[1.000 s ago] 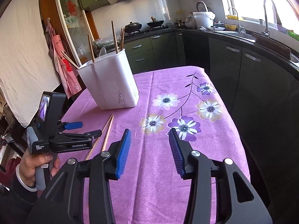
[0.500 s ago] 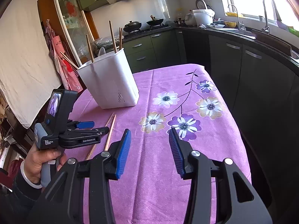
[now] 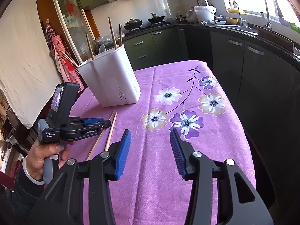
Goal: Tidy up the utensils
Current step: 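Grasp a wooden chopstick with the left tool and lift it, then grasp the last wooden chopstick with the right tool while the left tool holds its chopstick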
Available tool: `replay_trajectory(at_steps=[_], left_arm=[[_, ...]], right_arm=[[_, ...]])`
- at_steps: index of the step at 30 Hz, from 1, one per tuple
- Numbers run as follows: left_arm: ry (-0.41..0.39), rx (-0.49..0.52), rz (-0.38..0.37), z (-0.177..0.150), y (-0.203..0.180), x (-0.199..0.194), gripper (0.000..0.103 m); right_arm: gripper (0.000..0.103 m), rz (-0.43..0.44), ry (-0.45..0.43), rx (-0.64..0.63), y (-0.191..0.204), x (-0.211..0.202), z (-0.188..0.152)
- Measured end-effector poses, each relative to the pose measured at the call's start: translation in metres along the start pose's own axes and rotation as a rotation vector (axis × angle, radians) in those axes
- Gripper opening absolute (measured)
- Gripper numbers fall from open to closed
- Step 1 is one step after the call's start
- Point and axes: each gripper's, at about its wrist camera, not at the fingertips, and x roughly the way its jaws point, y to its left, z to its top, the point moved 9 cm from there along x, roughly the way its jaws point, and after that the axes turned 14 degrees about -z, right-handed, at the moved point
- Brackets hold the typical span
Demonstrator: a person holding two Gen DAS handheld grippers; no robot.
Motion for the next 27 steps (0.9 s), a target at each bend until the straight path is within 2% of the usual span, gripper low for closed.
replay_trajectory(at_steps=[11, 17, 27], left_arm=[[-0.044, 0.001, 0.018, -0.009, 0.017, -0.025, 0.005], [-0.137, -0.005, 0.007, -0.003, 0.019, -0.074, 0.005], [-0.296, 0.049, -0.009, -0.01, -0.003, -0.165, 0.005]], right_arm=[[0.045, 0.002, -0.013, 0.007, -0.003, -0.005, 0.003], [0.045, 0.002, -0.025, -0.004, 0.001, -0.012, 0.006], [0.045, 0.017, -0.045, -0.029, 0.014, -0.026, 0.006]])
